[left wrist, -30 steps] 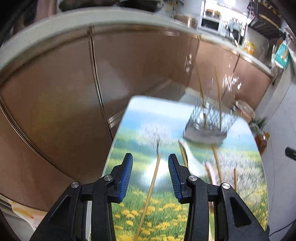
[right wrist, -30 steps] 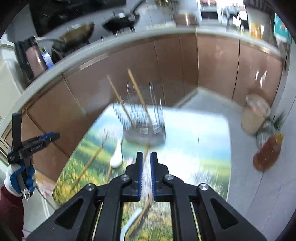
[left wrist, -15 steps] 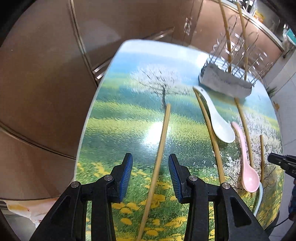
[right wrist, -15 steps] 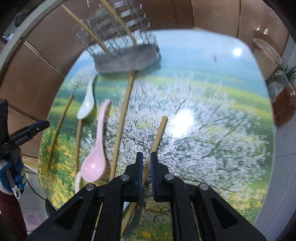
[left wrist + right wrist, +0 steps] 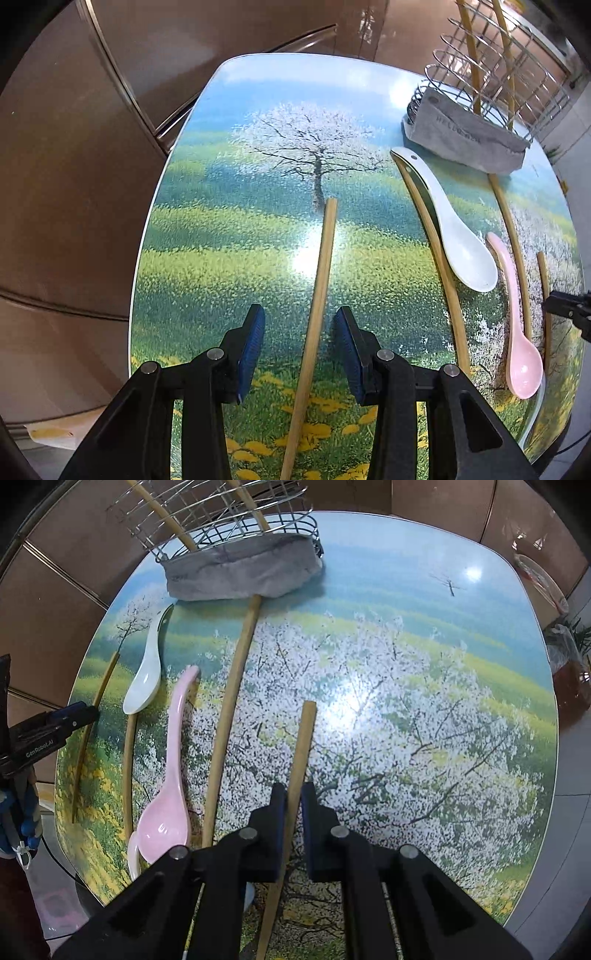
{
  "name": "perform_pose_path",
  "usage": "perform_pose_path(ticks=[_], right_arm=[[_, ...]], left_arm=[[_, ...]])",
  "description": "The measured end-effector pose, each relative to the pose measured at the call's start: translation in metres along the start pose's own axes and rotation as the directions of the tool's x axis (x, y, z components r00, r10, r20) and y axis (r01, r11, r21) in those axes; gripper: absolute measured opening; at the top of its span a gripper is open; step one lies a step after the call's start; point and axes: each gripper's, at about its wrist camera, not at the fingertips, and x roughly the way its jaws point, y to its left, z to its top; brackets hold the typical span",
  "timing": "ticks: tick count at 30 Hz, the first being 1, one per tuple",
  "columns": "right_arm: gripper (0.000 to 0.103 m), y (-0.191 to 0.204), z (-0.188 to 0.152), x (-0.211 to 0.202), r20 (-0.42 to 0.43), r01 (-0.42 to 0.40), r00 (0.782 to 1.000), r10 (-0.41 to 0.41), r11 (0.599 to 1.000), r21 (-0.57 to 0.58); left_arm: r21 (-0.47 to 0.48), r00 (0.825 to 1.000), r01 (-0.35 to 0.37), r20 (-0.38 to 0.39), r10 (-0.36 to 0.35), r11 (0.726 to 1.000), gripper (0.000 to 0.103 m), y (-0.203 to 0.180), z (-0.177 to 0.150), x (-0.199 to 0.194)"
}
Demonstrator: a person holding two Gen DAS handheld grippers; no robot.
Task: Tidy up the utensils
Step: 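Lower both tools and close each on another bamboo chopstick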
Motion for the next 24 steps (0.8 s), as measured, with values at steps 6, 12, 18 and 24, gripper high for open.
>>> perform_pose_path(ticks=[6, 12, 18, 24], right_arm=[[0.009, 0.012, 0.018, 0.009, -0.051, -0.001, 0.999, -0.001, 0.999, -0.044], [0.009, 0.010, 0.039, 0.011, -0.117, -0.010, 0.993, -0.001, 0.996, -0.093], [0.009, 0.013, 0.065, 0.020, -0.190, -0.036, 0.982, 0.010, 0.990, -0.137], [0.009, 0.021, 0.090, 0.028, -0.229, -0.041, 0.973, -0.007, 0.978, -0.204]], left_arm=[[0.060, 0.999, -0.001, -0.041, 0.003, 0.998, 0.040, -0.011, 0.006, 0.001], [0.096, 0.995, 0.007, -0.095, 0.002, 0.995, 0.038, -0.014, 0.020, 0.004], [0.144, 0.990, 0.024, -0.142, -0.004, 0.989, 0.025, -0.022, 0.035, 0.006], [0.167, 0.985, 0.038, -0.172, -0.008, 0.985, 0.007, -0.032, 0.051, 0.009]])
